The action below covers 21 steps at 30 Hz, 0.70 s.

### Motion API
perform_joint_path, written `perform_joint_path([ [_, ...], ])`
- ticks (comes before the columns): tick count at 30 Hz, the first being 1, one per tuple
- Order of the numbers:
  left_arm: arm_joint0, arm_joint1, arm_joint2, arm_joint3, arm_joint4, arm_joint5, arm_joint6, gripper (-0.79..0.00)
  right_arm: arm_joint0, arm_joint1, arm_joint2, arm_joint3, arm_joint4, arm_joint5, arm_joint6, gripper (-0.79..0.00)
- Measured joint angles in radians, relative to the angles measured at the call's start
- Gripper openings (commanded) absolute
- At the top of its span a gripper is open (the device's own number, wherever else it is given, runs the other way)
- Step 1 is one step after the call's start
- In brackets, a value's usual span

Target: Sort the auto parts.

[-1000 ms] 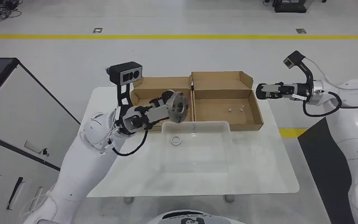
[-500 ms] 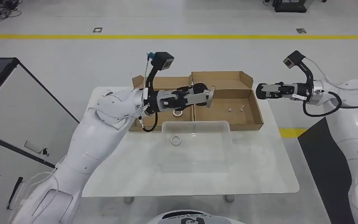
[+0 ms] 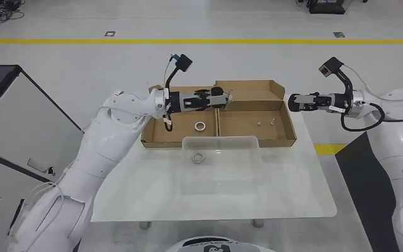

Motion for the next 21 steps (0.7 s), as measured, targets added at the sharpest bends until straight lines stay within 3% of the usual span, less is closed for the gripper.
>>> perform_joint_path([
  [21, -0.117, 0.000, 0.056, 0.248, 0.459, -0.084, -0.031, -0.785, 0.000, 0.000, 0.000, 0.000, 0.000, 0.000, 0.000, 0.000],
])
